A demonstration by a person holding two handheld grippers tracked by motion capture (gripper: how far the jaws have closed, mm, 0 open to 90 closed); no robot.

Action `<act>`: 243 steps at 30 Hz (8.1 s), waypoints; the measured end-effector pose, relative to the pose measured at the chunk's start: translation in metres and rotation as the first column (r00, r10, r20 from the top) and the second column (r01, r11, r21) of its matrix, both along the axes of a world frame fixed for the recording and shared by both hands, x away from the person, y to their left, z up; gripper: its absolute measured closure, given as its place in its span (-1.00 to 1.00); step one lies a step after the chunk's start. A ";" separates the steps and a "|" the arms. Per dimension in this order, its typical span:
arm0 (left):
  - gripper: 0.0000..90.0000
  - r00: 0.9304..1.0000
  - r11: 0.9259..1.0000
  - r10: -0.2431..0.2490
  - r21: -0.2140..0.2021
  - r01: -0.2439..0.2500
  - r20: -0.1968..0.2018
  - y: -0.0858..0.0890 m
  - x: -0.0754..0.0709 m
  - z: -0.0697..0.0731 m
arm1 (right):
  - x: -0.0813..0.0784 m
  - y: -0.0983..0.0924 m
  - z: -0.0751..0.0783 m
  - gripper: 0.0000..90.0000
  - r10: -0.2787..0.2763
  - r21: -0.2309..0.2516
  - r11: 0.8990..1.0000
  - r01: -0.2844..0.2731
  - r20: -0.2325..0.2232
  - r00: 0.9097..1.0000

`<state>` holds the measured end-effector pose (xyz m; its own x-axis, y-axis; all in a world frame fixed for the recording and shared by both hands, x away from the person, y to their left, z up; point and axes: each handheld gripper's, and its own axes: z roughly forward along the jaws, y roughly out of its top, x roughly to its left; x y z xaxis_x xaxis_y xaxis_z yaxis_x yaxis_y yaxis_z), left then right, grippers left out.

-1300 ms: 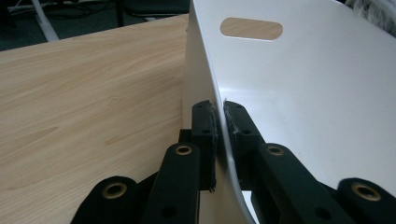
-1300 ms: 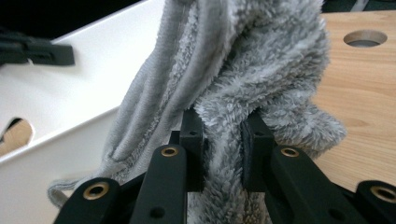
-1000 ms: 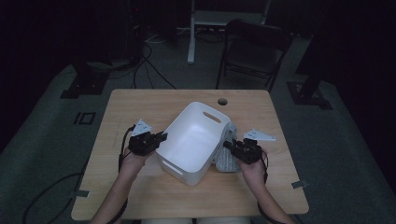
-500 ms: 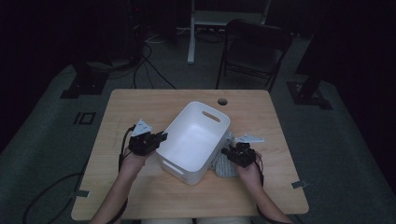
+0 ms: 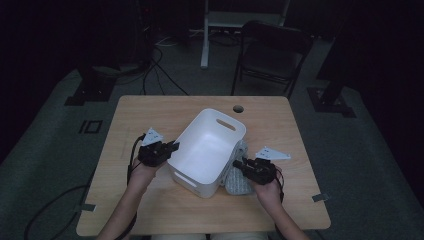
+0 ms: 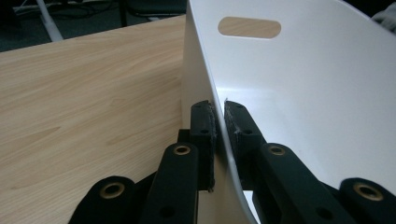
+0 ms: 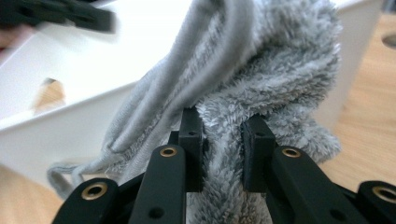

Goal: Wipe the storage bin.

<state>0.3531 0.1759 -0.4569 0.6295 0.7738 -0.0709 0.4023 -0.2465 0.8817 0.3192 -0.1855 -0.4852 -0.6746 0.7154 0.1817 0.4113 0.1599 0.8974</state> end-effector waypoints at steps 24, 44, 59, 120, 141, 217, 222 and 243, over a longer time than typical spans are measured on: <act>0.84 0.999 0.999 0.044 -0.006 -0.044 -0.001 -0.004 0.000 0.000 | -0.012 0.003 0.006 0.66 0.041 0.024 0.999 -0.040 -0.054 0.998; 0.82 0.999 0.999 0.050 -0.009 -0.050 0.014 -0.006 -0.002 -0.001 | 0.013 0.017 -0.044 0.65 -0.040 -0.153 0.988 0.016 -0.155 0.987; 0.84 0.997 0.997 0.074 0.007 -0.074 0.004 -0.010 -0.004 0.000 | -0.046 0.030 -0.001 0.66 0.061 -0.091 0.994 -0.054 0.085 0.994; 0.84 0.993 0.993 0.110 0.042 -0.112 0.040 -0.015 -0.007 -0.001 | -0.061 0.038 -0.005 -0.07 0.144 0.028 0.989 -0.145 0.053 0.988; 0.83 0.995 0.994 0.093 0.051 -0.096 0.046 -0.017 -0.008 0.000 | -0.050 0.045 -0.022 -0.27 0.045 -0.024 0.999 -0.044 0.051 0.998; 0.16 0.999 1.000 0.015 -0.023 -0.016 -0.028 -0.007 -0.038 0.006 | -0.008 -0.046 -0.005 0.62 -0.086 -0.079 0.994 0.079 -0.082 0.993; 0.04 0.999 0.999 -0.002 -0.037 0.000 -0.049 -0.009 -0.047 0.007 | -0.008 -0.046 -0.006 0.62 -0.090 -0.072 0.994 0.083 -0.085 0.992; -0.10 0.990 0.991 -0.128 -0.041 0.126 -0.054 -0.030 -0.088 0.016 | -0.006 -0.053 -0.007 0.62 -0.121 -0.079 0.990 0.114 -0.080 0.989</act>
